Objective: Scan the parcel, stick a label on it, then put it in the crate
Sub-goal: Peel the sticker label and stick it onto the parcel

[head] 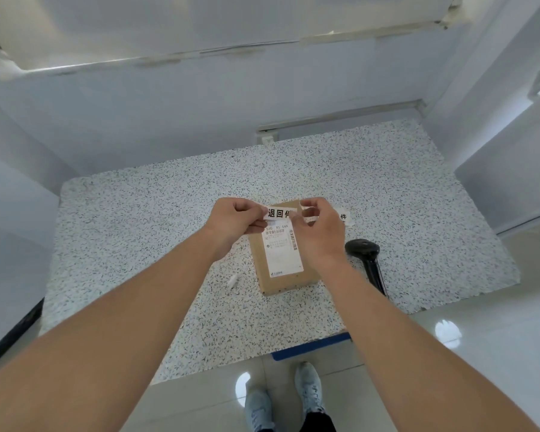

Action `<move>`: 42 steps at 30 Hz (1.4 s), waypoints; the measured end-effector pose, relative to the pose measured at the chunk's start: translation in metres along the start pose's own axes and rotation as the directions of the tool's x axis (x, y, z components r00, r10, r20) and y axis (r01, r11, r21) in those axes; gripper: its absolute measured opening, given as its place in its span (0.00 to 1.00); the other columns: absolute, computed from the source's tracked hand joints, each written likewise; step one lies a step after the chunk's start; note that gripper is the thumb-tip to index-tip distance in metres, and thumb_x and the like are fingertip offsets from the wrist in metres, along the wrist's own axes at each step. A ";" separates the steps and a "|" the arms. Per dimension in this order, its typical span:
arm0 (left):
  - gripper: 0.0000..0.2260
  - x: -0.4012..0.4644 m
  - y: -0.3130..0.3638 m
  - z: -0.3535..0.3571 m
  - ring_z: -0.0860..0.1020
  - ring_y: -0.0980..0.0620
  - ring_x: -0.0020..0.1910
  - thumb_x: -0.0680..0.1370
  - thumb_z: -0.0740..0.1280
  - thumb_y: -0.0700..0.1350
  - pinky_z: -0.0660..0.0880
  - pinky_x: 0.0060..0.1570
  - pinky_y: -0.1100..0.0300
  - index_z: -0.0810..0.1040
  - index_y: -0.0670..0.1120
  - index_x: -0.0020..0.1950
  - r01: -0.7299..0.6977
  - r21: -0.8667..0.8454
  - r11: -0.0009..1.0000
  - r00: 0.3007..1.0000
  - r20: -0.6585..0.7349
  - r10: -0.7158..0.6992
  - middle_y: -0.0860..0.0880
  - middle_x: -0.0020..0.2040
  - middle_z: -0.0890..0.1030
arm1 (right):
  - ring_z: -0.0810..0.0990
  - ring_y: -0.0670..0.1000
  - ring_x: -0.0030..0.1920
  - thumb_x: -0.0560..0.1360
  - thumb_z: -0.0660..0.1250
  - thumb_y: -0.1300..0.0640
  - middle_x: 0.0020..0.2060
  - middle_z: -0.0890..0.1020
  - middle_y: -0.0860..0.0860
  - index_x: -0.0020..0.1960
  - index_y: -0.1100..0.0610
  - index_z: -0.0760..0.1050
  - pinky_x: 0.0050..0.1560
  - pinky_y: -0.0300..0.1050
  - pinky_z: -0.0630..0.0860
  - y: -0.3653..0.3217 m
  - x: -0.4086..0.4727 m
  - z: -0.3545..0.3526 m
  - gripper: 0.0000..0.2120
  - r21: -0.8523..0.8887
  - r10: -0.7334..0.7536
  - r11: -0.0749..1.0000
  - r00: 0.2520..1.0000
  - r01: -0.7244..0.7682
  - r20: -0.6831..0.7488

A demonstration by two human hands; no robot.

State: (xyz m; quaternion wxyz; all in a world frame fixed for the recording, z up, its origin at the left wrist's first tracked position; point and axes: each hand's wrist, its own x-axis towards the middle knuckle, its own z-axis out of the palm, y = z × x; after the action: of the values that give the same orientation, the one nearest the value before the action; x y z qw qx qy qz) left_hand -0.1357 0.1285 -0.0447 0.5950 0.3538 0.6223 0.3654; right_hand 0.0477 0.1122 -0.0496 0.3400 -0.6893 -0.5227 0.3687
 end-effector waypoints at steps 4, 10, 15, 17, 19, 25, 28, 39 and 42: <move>0.07 0.007 -0.006 0.002 0.85 0.46 0.42 0.78 0.72 0.35 0.84 0.45 0.59 0.84 0.31 0.52 0.022 -0.038 0.999 1.000 -0.011 -0.022 0.37 0.47 0.87 | 0.85 0.48 0.46 0.80 0.73 0.55 0.42 0.83 0.42 0.47 0.50 0.80 0.50 0.46 0.83 0.006 0.013 0.002 0.04 0.037 0.097 0.995 0.995 -0.097 -0.009; 0.06 0.021 -0.010 0.006 0.86 0.44 0.45 0.78 0.73 0.36 0.84 0.49 0.57 0.84 0.33 0.51 0.035 -0.080 0.996 0.999 -0.026 -0.037 0.36 0.50 0.87 | 0.85 0.46 0.46 0.79 0.74 0.55 0.42 0.84 0.41 0.42 0.47 0.80 0.46 0.42 0.81 0.009 0.033 0.002 0.07 0.057 0.111 0.992 0.991 -0.116 0.071; 0.09 0.029 -0.013 0.005 0.85 0.42 0.47 0.78 0.73 0.35 0.84 0.51 0.53 0.83 0.30 0.53 0.051 -0.092 0.994 0.997 -0.057 -0.056 0.34 0.51 0.86 | 0.84 0.46 0.47 0.79 0.75 0.54 0.44 0.84 0.43 0.48 0.52 0.83 0.46 0.41 0.80 0.012 0.051 0.009 0.02 0.019 0.119 0.993 0.989 -0.121 0.086; 0.09 0.032 -0.015 0.004 0.85 0.42 0.48 0.77 0.74 0.35 0.84 0.51 0.54 0.83 0.30 0.53 0.058 -0.088 0.994 0.995 -0.070 -0.064 0.34 0.52 0.86 | 0.84 0.48 0.48 0.80 0.72 0.55 0.44 0.83 0.44 0.48 0.51 0.81 0.50 0.45 0.82 0.016 0.058 0.015 0.02 0.000 0.115 0.993 0.989 -0.115 0.088; 0.07 0.037 -0.018 0.002 0.86 0.40 0.49 0.77 0.74 0.36 0.84 0.50 0.54 0.85 0.32 0.51 0.059 -0.063 0.996 0.992 -0.106 -0.066 0.36 0.51 0.87 | 0.85 0.50 0.48 0.81 0.71 0.56 0.45 0.83 0.46 0.48 0.50 0.78 0.53 0.48 0.83 0.019 0.063 0.022 0.04 -0.012 0.110 0.994 0.989 -0.109 0.100; 0.04 0.052 -0.034 -0.002 0.86 0.47 0.42 0.76 0.76 0.45 0.85 0.46 0.51 0.88 0.48 0.42 0.000 0.304 0.953 0.964 -0.252 0.080 0.51 0.39 0.88 | 0.83 0.49 0.46 0.81 0.70 0.56 0.42 0.82 0.45 0.50 0.53 0.79 0.47 0.44 0.82 0.027 0.073 0.038 0.02 -0.046 0.064 0.997 0.992 -0.059 0.107; 0.04 0.051 -0.034 0.001 0.81 0.57 0.36 0.77 0.74 0.46 0.75 0.35 0.64 0.88 0.48 0.44 0.000 0.473 0.881 0.955 -0.260 0.140 0.55 0.39 0.85 | 0.85 0.49 0.45 0.80 0.73 0.56 0.43 0.84 0.47 0.50 0.54 0.81 0.51 0.47 0.84 0.031 0.075 0.040 0.02 -0.030 0.057 0.998 0.989 -0.054 0.134; 0.04 0.062 -0.043 0.006 0.79 0.59 0.37 0.76 0.76 0.47 0.70 0.33 0.69 0.86 0.48 0.43 0.007 0.589 0.808 0.954 -0.247 0.171 0.54 0.38 0.84 | 0.83 0.44 0.44 0.77 0.75 0.60 0.42 0.84 0.45 0.49 0.54 0.82 0.44 0.33 0.77 0.041 0.081 0.048 0.03 -0.174 -0.053 0.982 0.988 0.078 0.143; 0.04 0.063 -0.045 0.009 0.79 0.59 0.37 0.76 0.76 0.47 0.71 0.34 0.68 0.85 0.48 0.42 0.004 0.593 0.805 0.947 -0.260 0.187 0.55 0.37 0.83 | 0.83 0.44 0.44 0.78 0.75 0.60 0.41 0.84 0.44 0.48 0.53 0.82 0.45 0.34 0.78 0.044 0.082 0.049 0.03 -0.195 -0.072 0.976 0.987 0.098 0.141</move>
State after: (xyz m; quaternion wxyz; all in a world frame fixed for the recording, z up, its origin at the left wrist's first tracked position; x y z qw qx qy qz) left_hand -0.1301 0.1628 -0.1145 0.3344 0.4888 0.7709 0.2343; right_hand 0.0406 0.1865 -0.1242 0.2487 -0.6711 -0.6078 0.3442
